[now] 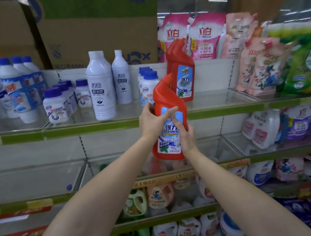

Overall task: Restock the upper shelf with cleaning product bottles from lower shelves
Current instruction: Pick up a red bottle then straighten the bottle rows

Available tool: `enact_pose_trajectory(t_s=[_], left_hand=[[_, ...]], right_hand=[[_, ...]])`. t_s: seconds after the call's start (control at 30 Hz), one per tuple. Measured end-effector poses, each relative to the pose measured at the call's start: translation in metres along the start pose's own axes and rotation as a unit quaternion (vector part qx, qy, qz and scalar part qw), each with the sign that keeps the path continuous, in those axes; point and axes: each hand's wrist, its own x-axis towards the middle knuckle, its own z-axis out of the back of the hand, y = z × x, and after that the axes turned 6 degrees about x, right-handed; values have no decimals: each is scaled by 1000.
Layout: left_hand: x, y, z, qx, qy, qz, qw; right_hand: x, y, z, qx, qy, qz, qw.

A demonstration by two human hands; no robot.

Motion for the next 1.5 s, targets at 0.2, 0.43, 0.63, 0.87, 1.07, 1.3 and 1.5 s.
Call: enact_pose_trajectory(t_s=[0.2,0.43,0.63,0.87,1.07,1.3,1.5], left_hand=[[31,-48,-37,26,-44,-45,998],[85,-73,-83,-1,-67,-85,994],[125,-66,-116,-10,-86,-100,991],[149,-21,-148,15,-77,-81,994],[171,-12,-164,34,-64,-77,994],[172,-3,-181,136,-134,-99,977],[167,-3,-181,61,-109,-87,988]], right_hand=[[43,49,4,-15,-25,92,995],[106,99,10,-60,-6,142,988],[157,111,18,-112,11,158,981],[194,78,36,-140,4,127,982],[218,67,37,-148,-43,124,980],[227,62,41,-94,-51,126,986],[227,60,46,-86,-34,105,990]])
